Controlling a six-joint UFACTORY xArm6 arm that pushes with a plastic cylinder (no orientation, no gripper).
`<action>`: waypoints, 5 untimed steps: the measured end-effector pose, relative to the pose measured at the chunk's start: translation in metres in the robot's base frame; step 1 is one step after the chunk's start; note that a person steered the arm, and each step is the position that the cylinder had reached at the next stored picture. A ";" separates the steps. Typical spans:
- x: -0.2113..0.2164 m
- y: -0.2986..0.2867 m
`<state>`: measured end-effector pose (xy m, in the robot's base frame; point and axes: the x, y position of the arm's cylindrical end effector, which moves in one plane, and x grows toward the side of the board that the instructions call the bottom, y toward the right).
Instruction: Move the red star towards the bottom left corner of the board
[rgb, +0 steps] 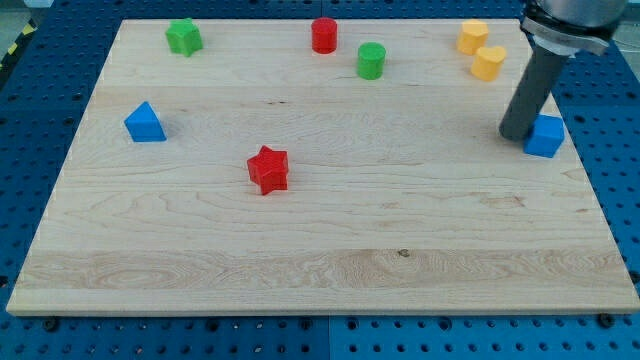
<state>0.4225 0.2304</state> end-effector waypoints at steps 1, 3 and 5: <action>0.001 0.001; 0.001 -0.007; 0.001 -0.134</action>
<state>0.4232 0.0960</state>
